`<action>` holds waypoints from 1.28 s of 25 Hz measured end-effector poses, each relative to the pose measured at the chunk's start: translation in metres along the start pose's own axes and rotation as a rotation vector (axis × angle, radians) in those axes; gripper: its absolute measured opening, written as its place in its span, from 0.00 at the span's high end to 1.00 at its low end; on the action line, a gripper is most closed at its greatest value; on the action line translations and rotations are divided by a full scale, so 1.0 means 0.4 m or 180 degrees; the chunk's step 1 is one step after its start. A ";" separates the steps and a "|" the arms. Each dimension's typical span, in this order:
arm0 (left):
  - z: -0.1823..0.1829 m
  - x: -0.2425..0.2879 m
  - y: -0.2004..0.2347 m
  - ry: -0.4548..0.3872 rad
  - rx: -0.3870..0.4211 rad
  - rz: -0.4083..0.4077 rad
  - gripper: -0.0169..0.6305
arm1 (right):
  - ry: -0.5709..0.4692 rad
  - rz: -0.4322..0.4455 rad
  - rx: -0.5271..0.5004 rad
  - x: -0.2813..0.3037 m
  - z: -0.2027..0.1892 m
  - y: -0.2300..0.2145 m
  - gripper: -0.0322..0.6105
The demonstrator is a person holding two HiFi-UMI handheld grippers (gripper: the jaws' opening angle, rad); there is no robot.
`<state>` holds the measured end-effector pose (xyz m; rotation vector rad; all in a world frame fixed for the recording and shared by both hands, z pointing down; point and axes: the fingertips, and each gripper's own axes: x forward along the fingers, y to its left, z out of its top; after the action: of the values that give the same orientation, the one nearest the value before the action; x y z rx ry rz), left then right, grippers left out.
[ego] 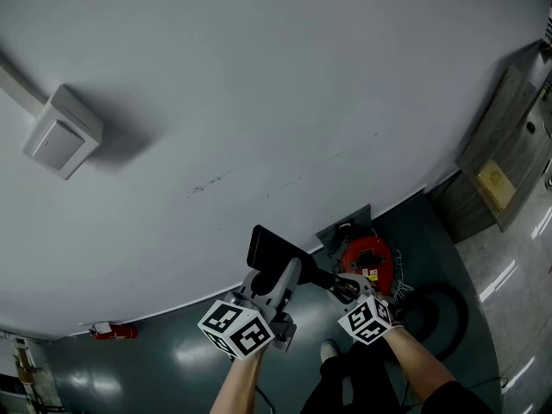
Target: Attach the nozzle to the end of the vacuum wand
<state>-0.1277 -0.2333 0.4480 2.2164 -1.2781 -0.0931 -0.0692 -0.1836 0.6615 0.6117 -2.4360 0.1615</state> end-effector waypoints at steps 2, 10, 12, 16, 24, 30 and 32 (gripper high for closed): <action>0.002 -0.003 0.005 0.0004 0.0017 0.0001 0.84 | 0.0005 0.0008 -0.0007 0.004 0.001 0.003 0.72; 0.026 -0.025 0.002 -0.0194 0.0275 0.0118 0.80 | 0.0005 0.0015 0.0004 0.002 0.000 -0.001 0.72; 0.041 -0.033 -0.005 -0.0273 0.0268 0.0125 0.78 | 0.0016 -0.0007 0.0029 0.001 0.003 -0.023 0.72; 0.041 -0.050 -0.006 -0.0332 0.0268 0.0180 0.78 | 0.0024 -0.0068 0.0129 0.004 0.008 -0.087 0.72; -0.037 -0.103 0.013 -0.0263 0.0138 0.0301 0.84 | 0.0055 0.0079 0.0163 0.040 0.017 -0.115 0.72; -0.076 -0.139 0.030 -0.0212 0.0082 0.0391 0.91 | 0.0054 0.0127 0.0174 0.064 0.013 -0.113 0.72; -0.089 -0.150 0.032 -0.0202 0.0057 0.0420 0.93 | 0.0054 0.0183 0.0157 0.079 0.015 -0.102 0.72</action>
<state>-0.1582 -0.1735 0.4711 2.1529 -1.4612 -0.1022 -0.0759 -0.2333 0.6741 0.5599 -2.4406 0.2500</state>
